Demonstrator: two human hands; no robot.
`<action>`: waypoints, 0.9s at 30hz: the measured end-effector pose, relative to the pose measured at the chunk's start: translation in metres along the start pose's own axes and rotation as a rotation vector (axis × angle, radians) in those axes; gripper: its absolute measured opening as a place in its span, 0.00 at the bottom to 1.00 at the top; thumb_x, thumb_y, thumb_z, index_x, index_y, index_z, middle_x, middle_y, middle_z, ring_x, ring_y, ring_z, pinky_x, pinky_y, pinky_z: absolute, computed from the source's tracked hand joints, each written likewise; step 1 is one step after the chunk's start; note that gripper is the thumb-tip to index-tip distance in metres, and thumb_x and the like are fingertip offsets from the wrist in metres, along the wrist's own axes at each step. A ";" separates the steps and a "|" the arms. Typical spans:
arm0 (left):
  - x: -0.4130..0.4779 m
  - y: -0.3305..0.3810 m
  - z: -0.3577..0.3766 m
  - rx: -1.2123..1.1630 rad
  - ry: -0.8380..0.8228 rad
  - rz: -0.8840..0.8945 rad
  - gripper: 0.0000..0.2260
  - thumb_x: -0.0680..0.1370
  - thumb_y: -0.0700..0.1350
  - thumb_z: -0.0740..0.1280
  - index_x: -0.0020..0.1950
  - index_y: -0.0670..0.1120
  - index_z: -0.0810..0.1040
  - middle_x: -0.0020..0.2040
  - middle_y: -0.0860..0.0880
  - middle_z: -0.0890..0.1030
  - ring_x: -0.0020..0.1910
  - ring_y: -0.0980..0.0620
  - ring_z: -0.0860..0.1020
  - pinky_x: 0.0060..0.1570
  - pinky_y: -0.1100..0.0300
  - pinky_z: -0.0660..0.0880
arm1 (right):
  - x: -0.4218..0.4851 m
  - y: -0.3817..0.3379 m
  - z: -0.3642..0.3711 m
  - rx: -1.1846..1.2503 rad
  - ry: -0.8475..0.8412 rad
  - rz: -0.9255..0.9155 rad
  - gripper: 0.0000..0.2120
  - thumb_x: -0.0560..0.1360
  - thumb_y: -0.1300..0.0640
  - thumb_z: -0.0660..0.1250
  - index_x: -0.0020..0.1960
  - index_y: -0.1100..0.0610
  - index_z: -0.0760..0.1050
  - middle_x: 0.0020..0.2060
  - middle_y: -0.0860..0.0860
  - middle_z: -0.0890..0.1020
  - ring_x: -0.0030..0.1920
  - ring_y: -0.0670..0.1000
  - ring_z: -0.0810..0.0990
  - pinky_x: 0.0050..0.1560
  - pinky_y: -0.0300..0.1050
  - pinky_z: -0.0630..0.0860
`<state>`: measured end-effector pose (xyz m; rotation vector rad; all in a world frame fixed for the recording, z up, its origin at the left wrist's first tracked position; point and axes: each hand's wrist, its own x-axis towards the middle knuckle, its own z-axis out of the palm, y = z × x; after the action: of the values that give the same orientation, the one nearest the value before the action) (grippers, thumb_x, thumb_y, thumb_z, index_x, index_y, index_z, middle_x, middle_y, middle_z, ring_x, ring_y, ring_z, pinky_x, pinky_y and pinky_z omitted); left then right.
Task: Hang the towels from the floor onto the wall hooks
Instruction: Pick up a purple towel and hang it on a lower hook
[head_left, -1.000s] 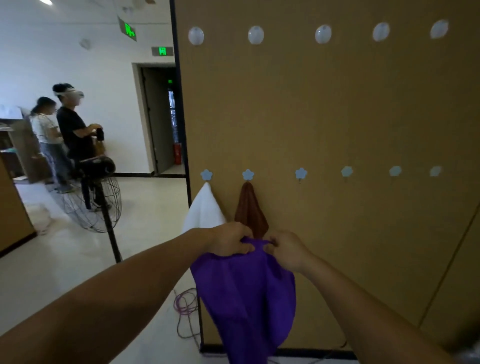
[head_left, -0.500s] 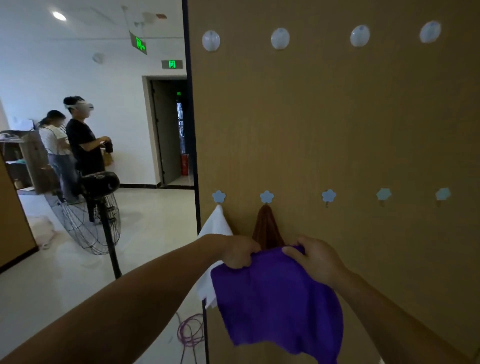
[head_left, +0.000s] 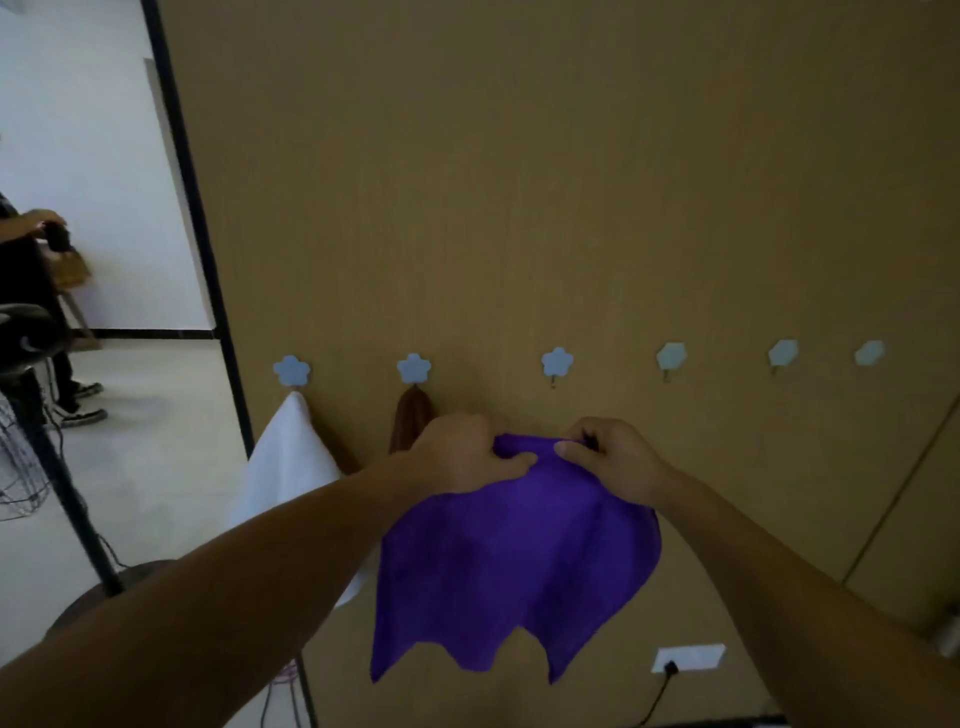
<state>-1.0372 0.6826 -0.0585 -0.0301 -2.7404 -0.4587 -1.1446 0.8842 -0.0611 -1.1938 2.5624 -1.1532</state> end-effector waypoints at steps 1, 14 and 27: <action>0.009 0.002 0.004 0.020 0.004 0.001 0.11 0.74 0.65 0.61 0.33 0.66 0.69 0.27 0.61 0.71 0.29 0.65 0.73 0.26 0.70 0.61 | 0.006 0.007 -0.007 -0.005 -0.032 -0.008 0.10 0.77 0.51 0.68 0.38 0.52 0.76 0.34 0.48 0.80 0.35 0.43 0.77 0.41 0.43 0.74; 0.120 -0.012 0.047 0.210 0.283 -0.264 0.21 0.81 0.59 0.50 0.55 0.48 0.76 0.47 0.45 0.82 0.45 0.45 0.80 0.40 0.57 0.69 | 0.121 0.054 -0.038 -0.132 0.217 -0.074 0.12 0.78 0.49 0.64 0.57 0.52 0.79 0.49 0.48 0.84 0.48 0.47 0.80 0.53 0.47 0.77; 0.133 -0.031 0.089 -0.063 0.302 -0.573 0.10 0.74 0.53 0.64 0.36 0.55 0.66 0.31 0.56 0.73 0.30 0.59 0.71 0.27 0.63 0.61 | 0.144 0.082 0.007 -0.024 0.446 0.042 0.13 0.71 0.48 0.73 0.44 0.49 0.69 0.33 0.41 0.74 0.36 0.47 0.76 0.39 0.46 0.76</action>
<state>-1.1946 0.6762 -0.0994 0.7589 -2.4003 -0.6369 -1.2926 0.8142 -0.0895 -0.9684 2.9011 -1.5310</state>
